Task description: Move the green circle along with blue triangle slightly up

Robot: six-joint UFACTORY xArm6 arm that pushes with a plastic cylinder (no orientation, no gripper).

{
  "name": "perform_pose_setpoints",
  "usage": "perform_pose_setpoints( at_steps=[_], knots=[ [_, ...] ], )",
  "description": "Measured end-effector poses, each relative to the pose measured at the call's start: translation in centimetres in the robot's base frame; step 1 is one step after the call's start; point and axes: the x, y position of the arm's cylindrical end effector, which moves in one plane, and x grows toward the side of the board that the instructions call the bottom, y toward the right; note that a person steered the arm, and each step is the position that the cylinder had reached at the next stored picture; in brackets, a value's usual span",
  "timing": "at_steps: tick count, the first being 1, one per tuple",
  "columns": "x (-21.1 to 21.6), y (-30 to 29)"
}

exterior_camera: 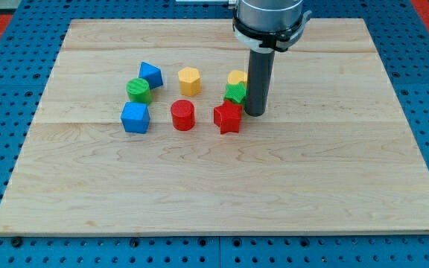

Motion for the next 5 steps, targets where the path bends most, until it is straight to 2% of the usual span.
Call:
perform_pose_setpoints(
  at_steps=[1, 2, 3, 5],
  knots=[
    [0.0, 0.2],
    [3.2, 2.1],
    [6.2, -4.2],
    [7.3, -19.9]
  ],
)
